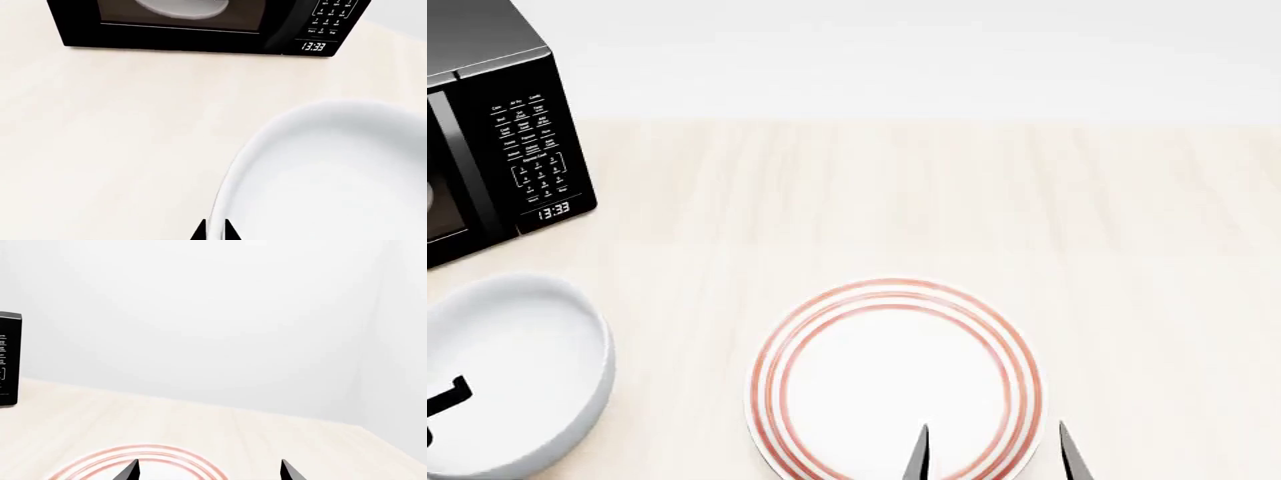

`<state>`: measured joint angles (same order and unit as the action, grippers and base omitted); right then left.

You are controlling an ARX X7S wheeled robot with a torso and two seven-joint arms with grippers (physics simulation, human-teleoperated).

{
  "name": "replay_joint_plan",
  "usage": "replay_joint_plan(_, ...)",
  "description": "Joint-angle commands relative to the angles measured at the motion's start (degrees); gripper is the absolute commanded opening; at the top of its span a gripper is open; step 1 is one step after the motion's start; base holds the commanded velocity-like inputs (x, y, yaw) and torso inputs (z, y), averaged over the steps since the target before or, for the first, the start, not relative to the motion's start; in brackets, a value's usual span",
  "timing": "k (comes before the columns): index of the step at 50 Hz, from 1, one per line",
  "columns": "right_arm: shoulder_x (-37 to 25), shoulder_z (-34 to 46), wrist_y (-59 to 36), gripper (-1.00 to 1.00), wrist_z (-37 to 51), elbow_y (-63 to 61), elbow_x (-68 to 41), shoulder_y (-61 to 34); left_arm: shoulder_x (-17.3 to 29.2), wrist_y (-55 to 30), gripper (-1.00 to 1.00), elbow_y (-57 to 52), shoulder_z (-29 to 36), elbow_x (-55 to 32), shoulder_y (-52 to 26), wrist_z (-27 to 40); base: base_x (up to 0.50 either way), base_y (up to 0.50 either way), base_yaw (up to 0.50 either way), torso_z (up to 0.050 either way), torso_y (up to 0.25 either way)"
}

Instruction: Pick up the white bowl and put it on the plate.

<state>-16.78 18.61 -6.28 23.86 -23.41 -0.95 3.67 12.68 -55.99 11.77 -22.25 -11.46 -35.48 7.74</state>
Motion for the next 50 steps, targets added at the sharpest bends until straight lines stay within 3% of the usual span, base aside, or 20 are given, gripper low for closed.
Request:
replay_joint_plan(1, -0.1, 0.3, -0.2, 1.0, 0.2, 0.0, 0.0, -0.1, -0.5, -0.6, -1.0, -1.4, -1.2, -2.1, 0.0, 0.1, 0.0, 0.0, 0.0, 0.0, 0.0)
replay_joint_plan(23, -0.4, 0.7, 0.0, 1.0, 0.7, 0.1, -0.2, -0.1, -2.2, -10.6, -1.0, -12.6, -4.1, -6.3, -4.5, 3.1, 0.0, 0.0, 0.0, 0.0, 0.001)
replay_joint_plan(37, -0.6, 0.9, 0.0, 1.0, 0.8, 0.4, -0.5, -0.5, -3.8, -16.8, -1.0, -19.0, -2.8, -9.2, -7.6, 3.8, 0.0, 0.0, 0.0, 0.0, 0.0)
replay_joint_plan(50, -0.8, 1.1, 0.3, 1.0, 1.1, 0.7, -0.7, -0.5, -7.6, -17.1, -1.0, -17.1, 2.3, -9.7, -12.2, 5.2, 0.0, 0.0, 0.0, 0.0, 0.001)
